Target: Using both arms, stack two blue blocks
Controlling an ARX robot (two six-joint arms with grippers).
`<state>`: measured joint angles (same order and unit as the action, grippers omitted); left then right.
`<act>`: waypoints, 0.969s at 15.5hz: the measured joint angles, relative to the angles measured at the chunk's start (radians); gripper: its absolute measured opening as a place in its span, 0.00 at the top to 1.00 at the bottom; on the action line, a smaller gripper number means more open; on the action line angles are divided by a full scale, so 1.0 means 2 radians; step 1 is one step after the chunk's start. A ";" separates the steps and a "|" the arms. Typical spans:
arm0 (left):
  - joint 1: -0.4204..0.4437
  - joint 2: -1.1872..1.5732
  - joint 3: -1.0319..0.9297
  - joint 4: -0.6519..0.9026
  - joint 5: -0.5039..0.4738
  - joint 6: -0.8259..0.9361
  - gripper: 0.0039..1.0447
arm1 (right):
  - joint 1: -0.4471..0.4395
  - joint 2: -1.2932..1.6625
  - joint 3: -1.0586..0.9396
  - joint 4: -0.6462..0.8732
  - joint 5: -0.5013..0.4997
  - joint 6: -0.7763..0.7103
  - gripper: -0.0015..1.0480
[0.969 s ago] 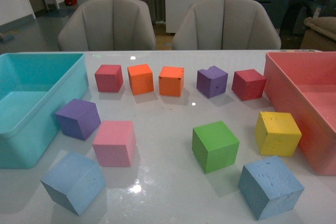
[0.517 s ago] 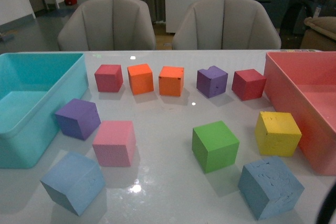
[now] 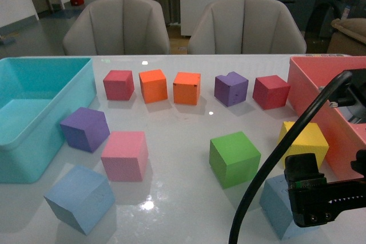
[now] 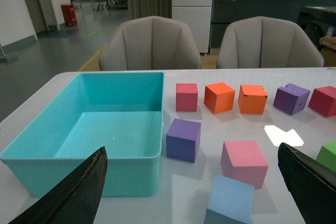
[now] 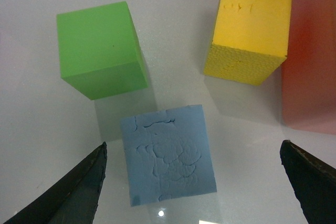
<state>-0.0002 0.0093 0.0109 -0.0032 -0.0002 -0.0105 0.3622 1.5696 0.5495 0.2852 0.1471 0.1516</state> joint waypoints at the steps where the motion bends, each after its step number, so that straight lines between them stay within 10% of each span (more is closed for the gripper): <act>1: 0.000 0.000 0.000 0.000 0.000 0.000 0.06 | 0.000 0.013 0.004 0.004 -0.002 0.001 0.06; 15: 0.000 0.000 0.000 0.000 0.000 0.000 0.06 | -0.008 0.156 0.046 0.037 -0.053 0.017 0.13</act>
<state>-0.0002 0.0093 0.0109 -0.0032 -0.0002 -0.0105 0.3462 1.8820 0.6411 0.3595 0.0410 0.1856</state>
